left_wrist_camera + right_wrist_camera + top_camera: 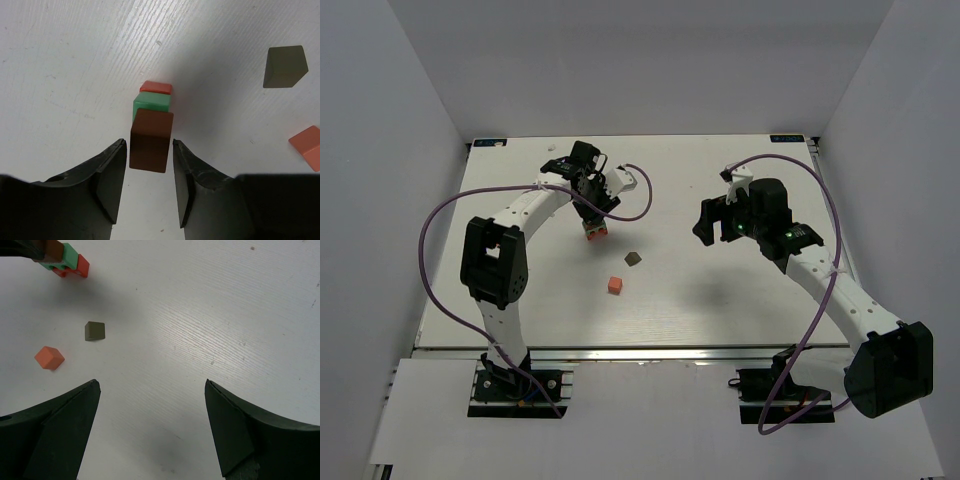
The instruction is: Build the wood block tower
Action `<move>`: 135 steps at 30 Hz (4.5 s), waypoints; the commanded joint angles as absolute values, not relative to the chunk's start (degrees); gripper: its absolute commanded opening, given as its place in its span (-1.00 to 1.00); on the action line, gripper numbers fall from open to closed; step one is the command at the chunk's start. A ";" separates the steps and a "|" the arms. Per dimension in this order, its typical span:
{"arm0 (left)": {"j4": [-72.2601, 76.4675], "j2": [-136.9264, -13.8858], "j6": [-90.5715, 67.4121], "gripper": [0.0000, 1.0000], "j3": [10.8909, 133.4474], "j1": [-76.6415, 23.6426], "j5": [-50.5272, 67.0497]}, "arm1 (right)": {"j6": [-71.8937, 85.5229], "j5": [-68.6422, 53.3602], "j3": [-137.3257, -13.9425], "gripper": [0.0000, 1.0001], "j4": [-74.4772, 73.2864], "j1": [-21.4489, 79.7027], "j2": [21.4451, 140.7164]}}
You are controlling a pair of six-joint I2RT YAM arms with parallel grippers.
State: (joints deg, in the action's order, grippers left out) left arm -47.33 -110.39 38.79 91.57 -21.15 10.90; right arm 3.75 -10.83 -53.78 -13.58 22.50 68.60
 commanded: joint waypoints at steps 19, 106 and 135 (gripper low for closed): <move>-45.79 -109.07 39.20 0.19 93.52 -20.92 10.11 | 2.55 -10.81 -54.14 0.79 -12.22 22.32 67.85; -44.82 -108.90 43.95 0.27 89.65 -20.92 9.40 | 1.85 -10.37 -54.84 0.79 -12.92 22.41 68.03; -45.09 -108.46 47.37 0.29 90.53 -20.92 10.11 | 2.02 -10.90 -55.37 0.79 -13.09 22.41 68.47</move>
State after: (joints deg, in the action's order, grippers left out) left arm -45.41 -110.37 46.94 89.60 -21.15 9.34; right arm 2.57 -10.66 -53.78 -13.61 22.52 68.60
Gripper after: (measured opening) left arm 0.642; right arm 0.895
